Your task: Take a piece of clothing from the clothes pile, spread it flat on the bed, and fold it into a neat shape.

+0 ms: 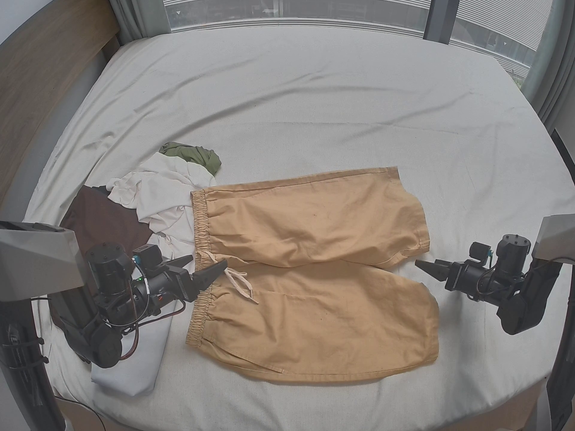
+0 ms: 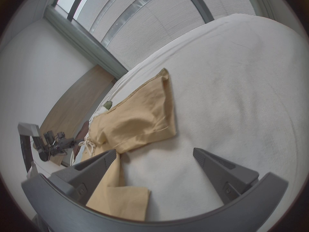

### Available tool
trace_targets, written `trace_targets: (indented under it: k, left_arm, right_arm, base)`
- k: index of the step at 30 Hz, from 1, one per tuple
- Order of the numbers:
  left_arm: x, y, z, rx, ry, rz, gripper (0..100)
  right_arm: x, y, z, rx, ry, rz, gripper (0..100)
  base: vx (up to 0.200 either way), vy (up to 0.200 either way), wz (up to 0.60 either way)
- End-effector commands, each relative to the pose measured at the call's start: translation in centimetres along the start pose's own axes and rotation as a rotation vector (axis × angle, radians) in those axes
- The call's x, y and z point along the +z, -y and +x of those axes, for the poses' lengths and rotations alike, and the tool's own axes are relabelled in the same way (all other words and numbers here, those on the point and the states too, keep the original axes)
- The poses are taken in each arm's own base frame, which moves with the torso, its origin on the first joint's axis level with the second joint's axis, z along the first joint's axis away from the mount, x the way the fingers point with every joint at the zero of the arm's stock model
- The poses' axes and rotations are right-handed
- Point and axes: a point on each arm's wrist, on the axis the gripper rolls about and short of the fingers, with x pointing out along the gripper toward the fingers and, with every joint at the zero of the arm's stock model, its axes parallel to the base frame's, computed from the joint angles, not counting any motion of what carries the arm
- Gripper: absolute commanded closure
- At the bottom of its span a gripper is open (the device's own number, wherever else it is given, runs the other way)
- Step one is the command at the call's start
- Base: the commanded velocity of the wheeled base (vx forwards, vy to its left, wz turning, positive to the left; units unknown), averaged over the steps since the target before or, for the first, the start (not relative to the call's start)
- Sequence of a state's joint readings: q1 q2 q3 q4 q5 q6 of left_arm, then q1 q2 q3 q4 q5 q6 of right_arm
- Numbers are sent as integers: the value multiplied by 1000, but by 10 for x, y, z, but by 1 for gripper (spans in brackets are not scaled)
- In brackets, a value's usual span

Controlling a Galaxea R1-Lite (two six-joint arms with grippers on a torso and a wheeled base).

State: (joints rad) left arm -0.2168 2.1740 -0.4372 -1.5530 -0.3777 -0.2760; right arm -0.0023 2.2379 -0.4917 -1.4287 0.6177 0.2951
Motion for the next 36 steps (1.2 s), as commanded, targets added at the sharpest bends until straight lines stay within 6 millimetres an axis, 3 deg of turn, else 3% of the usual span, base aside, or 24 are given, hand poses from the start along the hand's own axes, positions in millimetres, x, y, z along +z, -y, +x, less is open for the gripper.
trace_targets:
  k: [1, 12, 22, 36]
  left_arm:
    - [-4, 2, -5, 0, -20, -7, 0]
    - [-20, 5, -23, -25, -116, -14, 0]
    - [-22, 3, -24, -39, -126, 40, 0]
    - [-19, 2, -21, -40, -111, 46, 0]
  right_arm:
    - [-8, -14, -1, 21, -56, 8, 0]
    - [-11, -32, -15, 19, -146, 56, 0]
    - [-10, -44, -19, 75, -210, 96, 0]
    - [13, -83, -39, 227, -175, 135, 0]
  base:
    - [0, 0, 0]
    - [0, 0, 0]
    - [0, 0, 0]
    - [0, 0, 0]
